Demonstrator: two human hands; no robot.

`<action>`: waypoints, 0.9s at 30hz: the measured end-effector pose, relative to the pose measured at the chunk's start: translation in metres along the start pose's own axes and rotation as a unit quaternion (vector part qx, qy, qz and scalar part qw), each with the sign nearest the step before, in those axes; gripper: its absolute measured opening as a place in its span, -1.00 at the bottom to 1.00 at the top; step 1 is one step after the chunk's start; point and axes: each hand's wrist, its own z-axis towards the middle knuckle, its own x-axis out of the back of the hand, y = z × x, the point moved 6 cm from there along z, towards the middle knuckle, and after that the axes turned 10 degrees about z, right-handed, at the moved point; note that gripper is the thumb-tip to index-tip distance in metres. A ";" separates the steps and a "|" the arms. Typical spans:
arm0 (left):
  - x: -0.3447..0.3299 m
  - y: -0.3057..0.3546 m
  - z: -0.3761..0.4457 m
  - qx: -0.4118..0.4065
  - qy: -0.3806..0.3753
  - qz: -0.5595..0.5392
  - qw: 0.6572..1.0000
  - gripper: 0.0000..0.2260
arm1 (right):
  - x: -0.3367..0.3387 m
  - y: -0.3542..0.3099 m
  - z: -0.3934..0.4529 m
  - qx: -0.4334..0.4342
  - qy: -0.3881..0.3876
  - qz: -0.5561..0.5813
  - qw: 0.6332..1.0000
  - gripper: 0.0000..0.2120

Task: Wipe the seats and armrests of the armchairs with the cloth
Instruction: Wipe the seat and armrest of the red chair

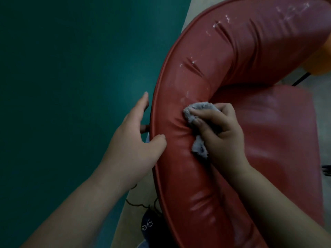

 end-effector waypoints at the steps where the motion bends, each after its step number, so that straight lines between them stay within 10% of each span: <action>1: 0.001 0.002 0.004 0.000 0.002 -0.005 1.000 -0.22 | 0.002 -0.001 0.008 -0.003 0.018 0.010 1.000 -0.79; 7: -0.002 0.015 0.025 -0.013 -0.006 -0.003 1.000 -0.22 | -0.026 -0.017 0.061 0.096 -0.022 -0.054 0.994 -0.76; 14: -0.002 0.018 0.044 -0.018 -0.032 -0.019 0.999 -0.20 | 0.024 0.042 -0.002 -0.049 0.001 0.012 0.999 -0.83; 20: -0.002 0.026 0.075 -0.029 -0.044 -0.024 0.998 -0.24 | -0.010 0.008 0.063 0.046 0.009 0.006 0.999 -0.76; 27: 0.000 0.027 0.087 -0.047 -0.093 -0.014 0.994 -0.19 | 0.021 0.019 0.028 -0.043 0.099 0.058 0.992 -0.85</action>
